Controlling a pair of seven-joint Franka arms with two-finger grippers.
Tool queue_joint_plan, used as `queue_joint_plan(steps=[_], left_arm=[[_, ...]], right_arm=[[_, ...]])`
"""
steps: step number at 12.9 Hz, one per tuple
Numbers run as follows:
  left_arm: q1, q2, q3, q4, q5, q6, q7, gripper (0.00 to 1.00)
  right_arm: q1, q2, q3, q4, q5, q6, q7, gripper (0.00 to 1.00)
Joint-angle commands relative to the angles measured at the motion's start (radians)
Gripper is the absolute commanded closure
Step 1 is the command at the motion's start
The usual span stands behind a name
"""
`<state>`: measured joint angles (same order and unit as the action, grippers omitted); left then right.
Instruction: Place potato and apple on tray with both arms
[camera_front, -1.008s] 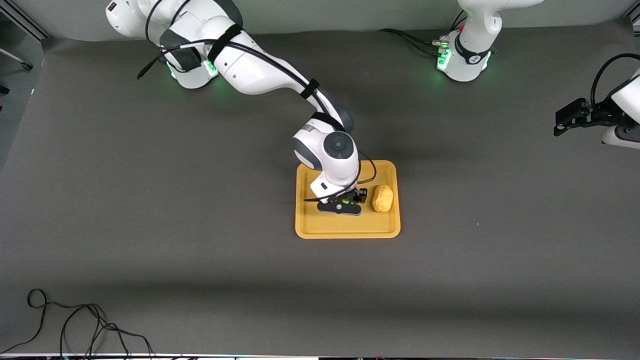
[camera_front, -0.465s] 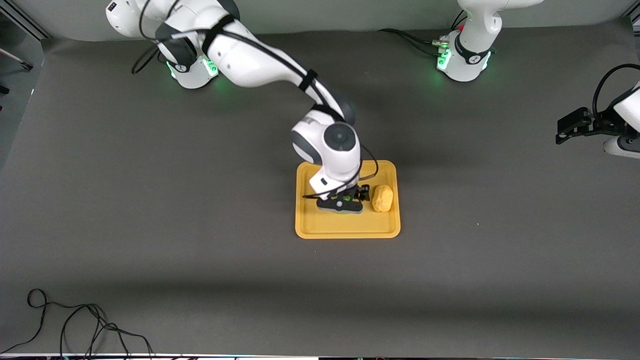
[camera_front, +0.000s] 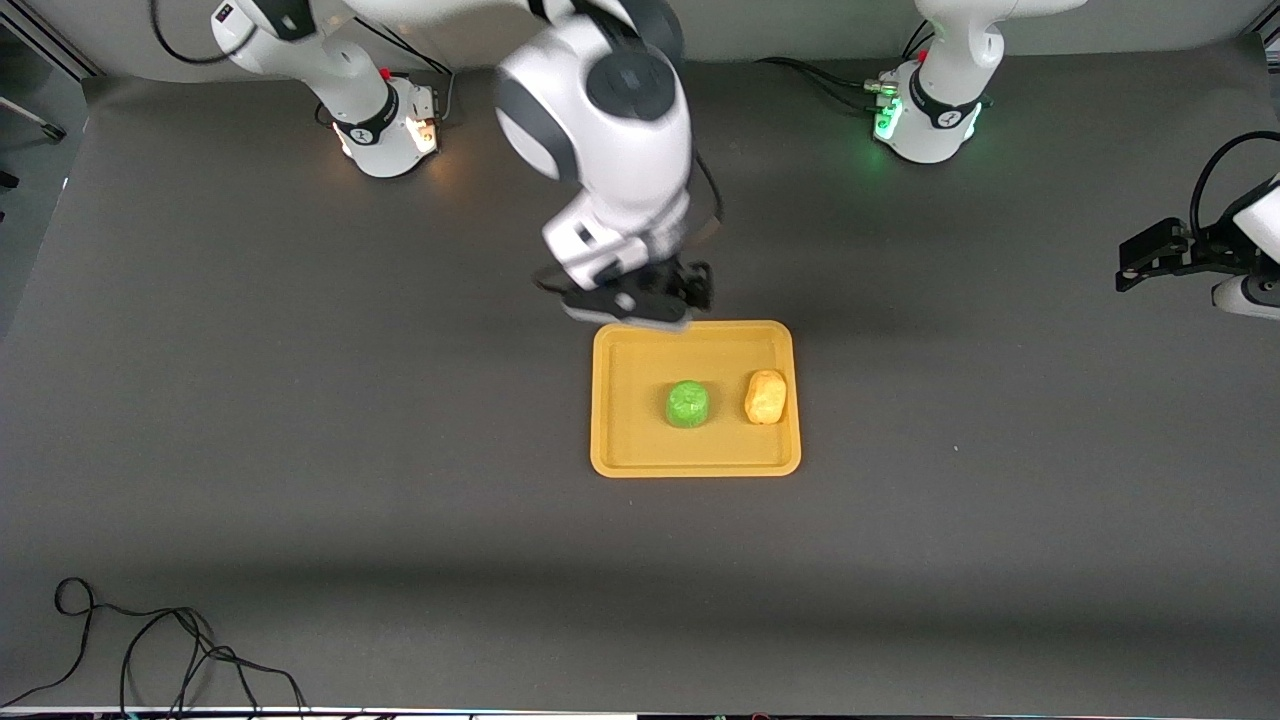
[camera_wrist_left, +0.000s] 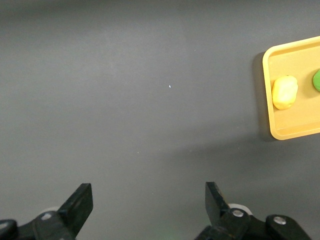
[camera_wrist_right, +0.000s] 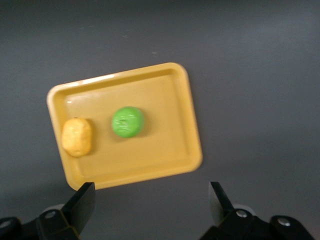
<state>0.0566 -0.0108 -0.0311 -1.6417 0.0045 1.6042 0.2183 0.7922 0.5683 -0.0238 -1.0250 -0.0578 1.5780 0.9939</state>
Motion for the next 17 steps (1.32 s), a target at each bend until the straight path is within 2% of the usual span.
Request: queue_joint_plan(steps=[1, 3, 7, 9, 10, 13, 17], left_arm=[[0.005, 0.006, -0.006, 0.013, 0.008, 0.005, 0.003, 0.00], [0.005, 0.006, -0.006, 0.013, 0.009, 0.003, 0.003, 0.00], [0.006, 0.000, -0.006, 0.005, 0.009, -0.001, 0.001, 0.00], [0.006, -0.001, -0.004, 0.000, 0.009, -0.006, -0.002, 0.00], [0.005, -0.011, -0.004, -0.012, 0.009, -0.004, -0.010, 0.00], [0.006, -0.012, -0.004, -0.007, 0.031, -0.003, -0.007, 0.00], [0.008, -0.003, -0.006, -0.007, 0.037, 0.013, -0.013, 0.00]], right_arm=[[-0.086, -0.129, -0.033, -0.125, 0.012, -0.062, -0.142, 0.00], [-0.201, -0.246, -0.045, -0.258, 0.019, -0.041, -0.306, 0.00], [-0.462, -0.454, -0.031, -0.538, 0.041, 0.078, -0.564, 0.00], [-0.610, -0.521, 0.005, -0.625, 0.052, 0.105, -0.685, 0.00], [-0.687, -0.533, 0.037, -0.633, 0.055, 0.100, -0.740, 0.00], [-0.809, -0.539, 0.044, -0.649, 0.059, 0.105, -0.895, 0.00], [-0.826, -0.550, 0.004, -0.630, 0.061, 0.074, -0.975, 0.00]])
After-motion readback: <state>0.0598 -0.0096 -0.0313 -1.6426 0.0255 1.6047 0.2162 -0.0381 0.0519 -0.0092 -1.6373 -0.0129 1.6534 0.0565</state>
